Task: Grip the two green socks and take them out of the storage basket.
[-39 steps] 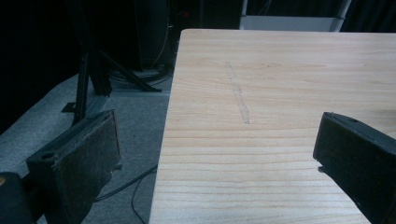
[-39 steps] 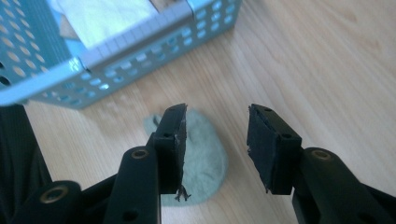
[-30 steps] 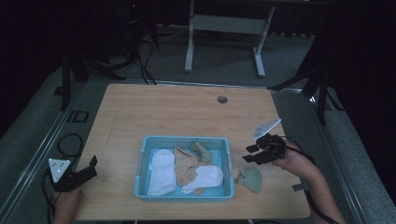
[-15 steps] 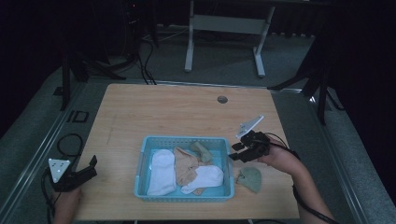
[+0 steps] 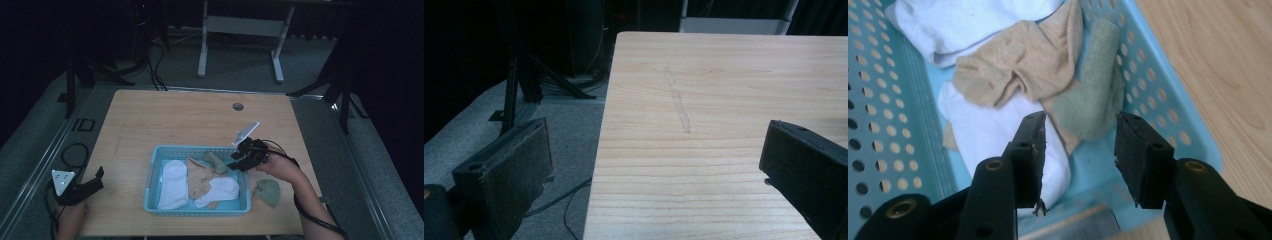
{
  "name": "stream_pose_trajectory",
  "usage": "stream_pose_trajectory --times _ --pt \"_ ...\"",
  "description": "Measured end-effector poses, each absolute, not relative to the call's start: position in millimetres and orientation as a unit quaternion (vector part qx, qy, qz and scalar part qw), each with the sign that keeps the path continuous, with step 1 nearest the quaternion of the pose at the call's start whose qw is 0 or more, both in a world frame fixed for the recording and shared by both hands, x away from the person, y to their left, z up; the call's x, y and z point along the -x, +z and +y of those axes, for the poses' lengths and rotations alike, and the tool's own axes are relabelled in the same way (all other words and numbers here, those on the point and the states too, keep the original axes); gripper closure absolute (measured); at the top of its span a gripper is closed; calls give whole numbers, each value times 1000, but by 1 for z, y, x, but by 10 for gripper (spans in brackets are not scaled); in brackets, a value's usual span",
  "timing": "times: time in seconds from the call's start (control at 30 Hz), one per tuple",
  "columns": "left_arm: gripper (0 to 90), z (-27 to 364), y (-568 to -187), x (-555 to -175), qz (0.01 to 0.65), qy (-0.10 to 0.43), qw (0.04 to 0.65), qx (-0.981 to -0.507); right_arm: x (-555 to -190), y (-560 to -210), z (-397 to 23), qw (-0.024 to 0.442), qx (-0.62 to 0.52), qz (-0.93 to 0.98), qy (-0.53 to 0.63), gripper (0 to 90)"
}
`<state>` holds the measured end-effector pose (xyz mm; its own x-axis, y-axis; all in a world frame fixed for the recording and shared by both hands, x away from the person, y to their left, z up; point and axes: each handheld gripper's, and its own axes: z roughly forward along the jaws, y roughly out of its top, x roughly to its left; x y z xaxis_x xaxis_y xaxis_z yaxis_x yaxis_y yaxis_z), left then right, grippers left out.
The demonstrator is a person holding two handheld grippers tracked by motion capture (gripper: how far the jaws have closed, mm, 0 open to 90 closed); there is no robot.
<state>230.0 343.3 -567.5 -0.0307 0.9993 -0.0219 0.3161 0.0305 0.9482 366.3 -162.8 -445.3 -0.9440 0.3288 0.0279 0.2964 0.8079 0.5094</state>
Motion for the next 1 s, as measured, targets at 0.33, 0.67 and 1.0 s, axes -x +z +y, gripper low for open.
stream_pose_trajectory --times 0.33,0.67,1.0 --pt "3 343 -567 -230 586 413 415 -560 -381 -472 -136 25 -173 957 233 551" --pt "3 343 -567 -230 584 414 416 -560 -388 -489 -119 27 -178 960 214 538" --pt "3 343 -567 -230 585 414 415 -560 -386 -496 -113 46 -156 968 191 774"
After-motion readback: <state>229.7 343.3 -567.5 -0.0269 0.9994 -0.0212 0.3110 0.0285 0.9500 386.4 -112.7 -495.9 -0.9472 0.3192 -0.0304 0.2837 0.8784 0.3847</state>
